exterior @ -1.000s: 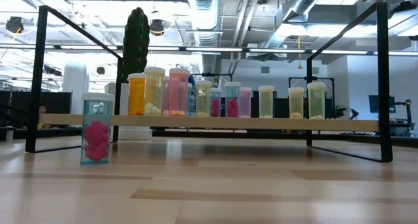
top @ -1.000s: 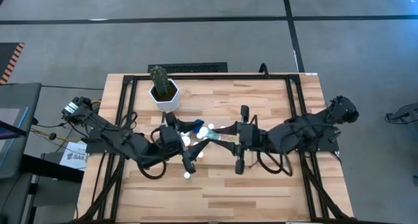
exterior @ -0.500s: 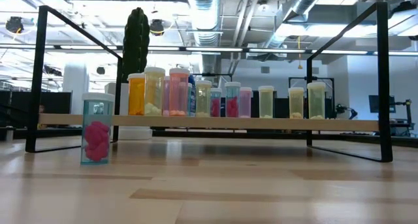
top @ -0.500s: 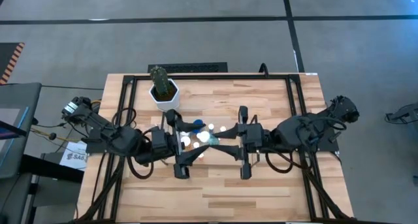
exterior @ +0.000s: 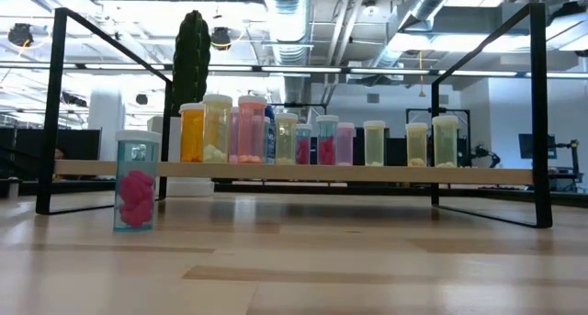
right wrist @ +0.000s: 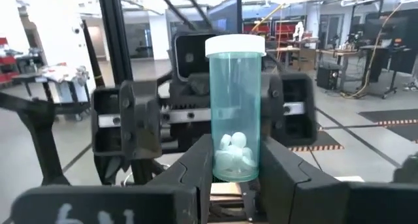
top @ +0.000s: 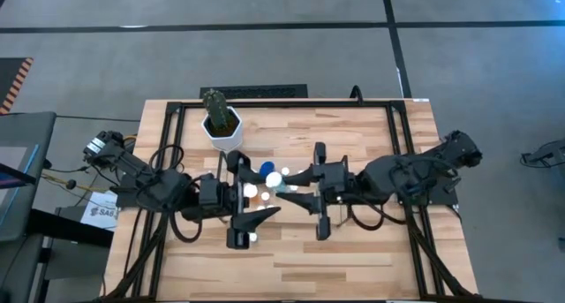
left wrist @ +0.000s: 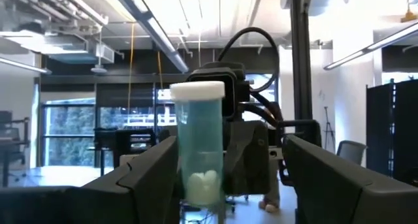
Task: Pick and place medicine bottles onto shelf by color
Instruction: Put the blue pill bottle on the shelf
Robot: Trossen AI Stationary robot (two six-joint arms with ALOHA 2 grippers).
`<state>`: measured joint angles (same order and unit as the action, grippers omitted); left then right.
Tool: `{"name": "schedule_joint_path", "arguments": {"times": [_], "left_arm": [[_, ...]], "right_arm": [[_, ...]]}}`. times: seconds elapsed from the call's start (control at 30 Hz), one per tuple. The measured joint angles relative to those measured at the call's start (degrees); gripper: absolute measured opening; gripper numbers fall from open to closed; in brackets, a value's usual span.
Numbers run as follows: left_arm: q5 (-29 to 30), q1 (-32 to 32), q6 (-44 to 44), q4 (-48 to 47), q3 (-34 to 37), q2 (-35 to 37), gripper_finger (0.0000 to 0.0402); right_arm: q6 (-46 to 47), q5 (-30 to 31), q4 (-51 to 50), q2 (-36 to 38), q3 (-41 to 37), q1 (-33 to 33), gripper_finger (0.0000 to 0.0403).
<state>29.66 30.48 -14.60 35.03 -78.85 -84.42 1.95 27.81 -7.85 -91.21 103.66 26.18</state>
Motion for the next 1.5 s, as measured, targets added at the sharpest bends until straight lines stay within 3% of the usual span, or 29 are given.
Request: {"name": "schedule_joint_path", "arguments": {"times": [0.17, 0.57, 0.8, 0.93, 1.07, 1.17, 1.33, 1.5], "left_arm": [[0.1, -1.0, 1.0, -1.5, 0.0, 0.0, 0.0227], [0.9, -1.1, 0.7, -2.6, -0.1, 0.1, 0.0082], [0.6, -1.1, 2.2, -5.3, -0.1, -0.2, 0.0072], [1.0, -1.0, 3.6, -7.5, -0.1, -0.1, 0.0072], [2.7, -1.0, 5.8, -12.5, -0.1, 0.0, 0.0072], [3.0, -1.5, 11.8, -19.1, -0.1, 0.0, 0.0072], [-2.8, -4.5, 27.9, -31.0, -0.1, 0.0, 0.0072], [-5.0, -8.0, 42.4, -43.7, 0.0, -0.1, 0.0072]], "right_arm": [[-0.5, -2.1, 2.4, -2.0, -0.1, -0.5, 0.0114], [-0.7, -2.7, 0.3, -2.3, 0.0, -1.4, 0.0114], [5.1, -3.4, -6.0, -1.3, 1.0, 0.1, 0.0126], [12.1, -4.5, -15.9, -0.1, 4.9, -0.1, 0.0167], [22.0, -9.5, -31.4, 0.7, 10.8, 0.6, 0.0220], [27.9, -11.9, -38.4, 0.6, 14.5, 0.7, 0.0247], [30.5, -13.0, -40.7, 0.4, 15.9, 0.4, 0.0254], [47.1, -15.5, -45.5, -1.1, 15.7, -3.2, 0.0255]]}}
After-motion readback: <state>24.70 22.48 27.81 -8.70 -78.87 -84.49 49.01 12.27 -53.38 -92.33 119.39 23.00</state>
